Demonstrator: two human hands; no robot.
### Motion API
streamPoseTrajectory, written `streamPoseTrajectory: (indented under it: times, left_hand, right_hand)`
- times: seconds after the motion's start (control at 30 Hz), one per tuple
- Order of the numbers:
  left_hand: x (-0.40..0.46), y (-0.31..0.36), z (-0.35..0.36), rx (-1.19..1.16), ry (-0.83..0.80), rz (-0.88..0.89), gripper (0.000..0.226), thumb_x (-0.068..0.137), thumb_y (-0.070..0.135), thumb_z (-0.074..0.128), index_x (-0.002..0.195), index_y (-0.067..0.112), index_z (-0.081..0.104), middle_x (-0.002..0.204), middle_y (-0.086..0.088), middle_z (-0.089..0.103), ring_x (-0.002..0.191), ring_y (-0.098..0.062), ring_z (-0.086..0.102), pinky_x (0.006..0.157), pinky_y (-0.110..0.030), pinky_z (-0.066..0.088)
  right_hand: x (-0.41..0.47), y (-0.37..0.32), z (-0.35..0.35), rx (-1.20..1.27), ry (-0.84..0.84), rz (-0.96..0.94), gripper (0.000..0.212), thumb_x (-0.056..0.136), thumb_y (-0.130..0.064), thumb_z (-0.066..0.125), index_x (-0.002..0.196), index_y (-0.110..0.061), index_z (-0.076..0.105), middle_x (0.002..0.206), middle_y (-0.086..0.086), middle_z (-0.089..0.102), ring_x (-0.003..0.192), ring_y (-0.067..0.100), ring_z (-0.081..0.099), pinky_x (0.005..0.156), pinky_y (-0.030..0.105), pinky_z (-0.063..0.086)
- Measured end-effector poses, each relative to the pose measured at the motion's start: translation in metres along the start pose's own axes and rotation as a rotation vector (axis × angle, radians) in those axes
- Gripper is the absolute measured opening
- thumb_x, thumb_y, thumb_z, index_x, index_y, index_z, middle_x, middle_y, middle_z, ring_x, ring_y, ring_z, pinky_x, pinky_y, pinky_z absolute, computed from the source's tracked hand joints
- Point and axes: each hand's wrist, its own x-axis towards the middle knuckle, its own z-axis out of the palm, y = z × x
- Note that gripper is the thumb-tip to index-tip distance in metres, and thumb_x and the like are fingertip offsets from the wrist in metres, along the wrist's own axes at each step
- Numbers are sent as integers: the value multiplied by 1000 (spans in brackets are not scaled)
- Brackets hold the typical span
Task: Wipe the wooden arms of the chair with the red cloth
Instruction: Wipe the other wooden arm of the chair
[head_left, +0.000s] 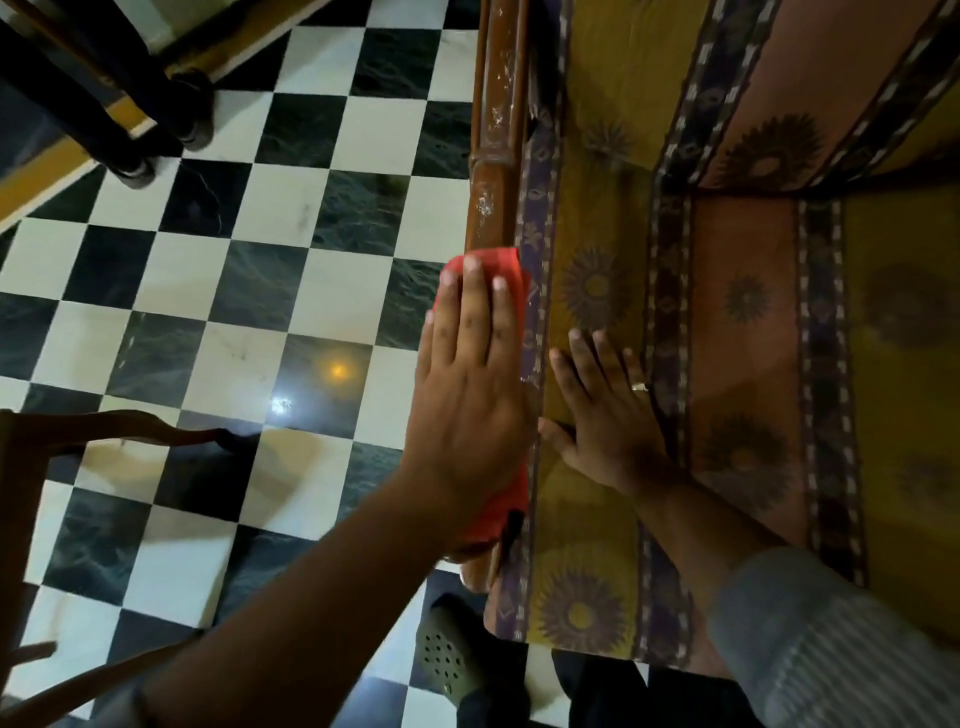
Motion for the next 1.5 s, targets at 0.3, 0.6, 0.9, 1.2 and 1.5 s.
streamPoseTrajectory:
  times: [0.3, 0.6, 0.9, 1.2, 1.5]
  left_hand:
    - [-9, 1, -4, -24, 37, 42, 65, 102, 29, 33, 156, 2, 10, 166, -20, 4, 154, -34, -3, 125, -51, 11]
    - [-8, 0, -11, -46, -29, 38, 70, 102, 31, 44, 155, 11, 3, 166, -12, -3, 153, -30, -12, 126, -49, 8]
    - [21, -6, -11, 6, -13, 115, 65, 99, 33, 31, 155, 5, 15, 165, -15, 11, 153, -33, 2, 124, -49, 11]
    - [122, -2, -22, -211, 43, -193, 71, 97, 36, 26, 156, 6, -2, 167, -15, -3, 154, -27, -6, 127, -43, 6]
    - [152, -12, -25, 97, -36, 102, 71, 98, 36, 31, 157, 7, 4, 167, -14, -1, 154, -29, -8, 124, -44, 0]
  right_hand:
    - [1, -3, -8, -10, -86, 19, 90, 90, -76, 8, 156, -16, 18, 166, 11, 8, 153, 32, 0, 120, 57, 12]
    - [19, -2, -23, 27, -146, -8, 97, 86, -78, 5, 152, -12, 31, 162, 17, 24, 151, 36, 14, 120, 56, 14]
    - [100, 22, -33, -13, -61, -72, 98, 83, -78, 7, 151, -13, 32, 162, 15, 23, 151, 35, 15, 120, 55, 14]
    - [96, 28, -30, -10, -47, -92, 96, 80, -74, 40, 150, -8, 33, 164, 16, 16, 152, 33, 9, 120, 55, 16]
    - [100, 28, -23, -11, -57, -69, 95, 85, -81, 16, 149, -12, 26, 162, 16, 23, 153, 30, 8, 121, 54, 17]
